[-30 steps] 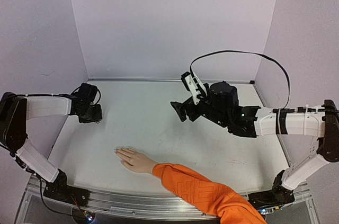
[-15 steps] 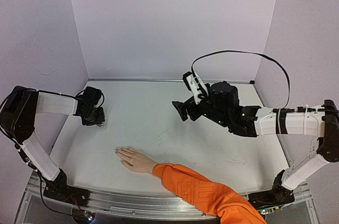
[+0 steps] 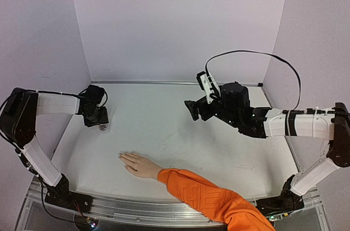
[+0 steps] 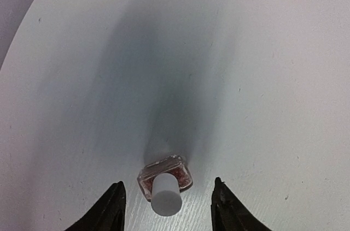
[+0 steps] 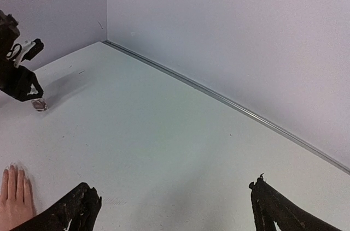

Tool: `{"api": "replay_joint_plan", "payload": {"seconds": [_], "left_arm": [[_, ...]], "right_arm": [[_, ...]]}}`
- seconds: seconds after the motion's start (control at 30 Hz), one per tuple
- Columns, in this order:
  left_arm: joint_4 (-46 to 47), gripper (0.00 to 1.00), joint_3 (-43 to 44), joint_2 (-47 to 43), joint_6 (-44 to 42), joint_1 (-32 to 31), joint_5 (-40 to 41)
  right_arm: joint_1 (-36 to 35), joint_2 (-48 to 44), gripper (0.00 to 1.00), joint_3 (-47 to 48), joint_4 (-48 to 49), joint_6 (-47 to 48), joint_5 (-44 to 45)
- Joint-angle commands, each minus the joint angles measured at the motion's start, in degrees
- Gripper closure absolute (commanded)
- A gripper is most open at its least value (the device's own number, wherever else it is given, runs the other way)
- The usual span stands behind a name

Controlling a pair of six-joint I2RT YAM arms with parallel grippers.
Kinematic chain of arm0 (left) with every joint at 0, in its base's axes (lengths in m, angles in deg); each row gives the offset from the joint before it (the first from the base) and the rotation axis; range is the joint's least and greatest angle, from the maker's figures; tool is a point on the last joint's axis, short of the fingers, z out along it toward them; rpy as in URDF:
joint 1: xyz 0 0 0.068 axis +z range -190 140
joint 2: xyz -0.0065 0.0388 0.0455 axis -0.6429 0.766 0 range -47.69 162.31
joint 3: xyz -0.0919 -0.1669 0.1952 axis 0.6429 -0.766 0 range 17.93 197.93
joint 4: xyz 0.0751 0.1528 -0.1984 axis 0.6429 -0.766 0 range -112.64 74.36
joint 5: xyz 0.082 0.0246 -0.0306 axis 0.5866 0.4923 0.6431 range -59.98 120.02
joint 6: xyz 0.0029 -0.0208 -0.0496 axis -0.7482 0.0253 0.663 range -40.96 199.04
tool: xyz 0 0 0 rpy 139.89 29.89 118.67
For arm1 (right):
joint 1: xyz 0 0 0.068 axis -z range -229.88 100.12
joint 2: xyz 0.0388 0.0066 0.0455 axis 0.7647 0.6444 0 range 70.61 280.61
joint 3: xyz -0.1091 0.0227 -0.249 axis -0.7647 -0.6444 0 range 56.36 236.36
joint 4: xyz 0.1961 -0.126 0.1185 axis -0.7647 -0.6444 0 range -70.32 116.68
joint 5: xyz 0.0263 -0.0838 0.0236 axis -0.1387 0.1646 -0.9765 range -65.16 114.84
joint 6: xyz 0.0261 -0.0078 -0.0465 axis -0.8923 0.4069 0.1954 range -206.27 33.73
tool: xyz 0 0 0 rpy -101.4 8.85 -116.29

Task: Paint the nails

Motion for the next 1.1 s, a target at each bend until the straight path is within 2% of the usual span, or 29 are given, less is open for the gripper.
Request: {"api": "replay_joint_plan", "payload": {"seconds": [0.0,0.17,0.27,0.37,0.5,0.67,0.83,0.97,1.07], "left_arm": [[-2.53,0.38,3.97,-4.57,-0.89,0.32,-0.87],[-4.27,0.15,4.99,-11.62,-3.12,0.7,-2.22],[-3.95,0.09,4.33,-18.16,-5.33,2.53,-2.9],[-2.75,0.07,3.2,-25.39,-8.42,6.51,-4.21],[-0.34,0.06,1.92,-34.68,-11.61,12.82,-8.92],[1.65,0.05,1.9,-40.89,-13.68,14.57,-12.52],[3.67,0.01,1.18,-42.32,-14.01,14.51,-17.73],[3.65,0.01,0.88,-41.82,-14.65,14.49,-18.58],[3.65,0.01,0.69,-41.4,-15.1,14.49,-19.03]], "right_arm": [[5.15,-3.3,0.02,-0.88,0.37,-6.6,-1.18],[19.73,-7.16,0.02,-4.39,-3.91,-15.21,-9.15],[30.34,-11.09,0.02,-8.22,-6.08,-19.57,-16.32],[35.94,-16.1,0.02,-10.64,-8.43,-18.92,-15.92],[38.83,-21.27,0.02,-11.05,-14.03,-17.27,-10.31],[40.57,-25.6,0.02,-11.97,-14.84,-16.16,-10.85],[40.53,-26.07,0.02,-11.18,-15.06,-14.67,-10.9],[40.53,-27.67,0.02,-12.52,-13.46,-13.77,-12.34],[40.54,-29.77,0.02,-13.01,-13.37,-14.1,-9.83]]}}
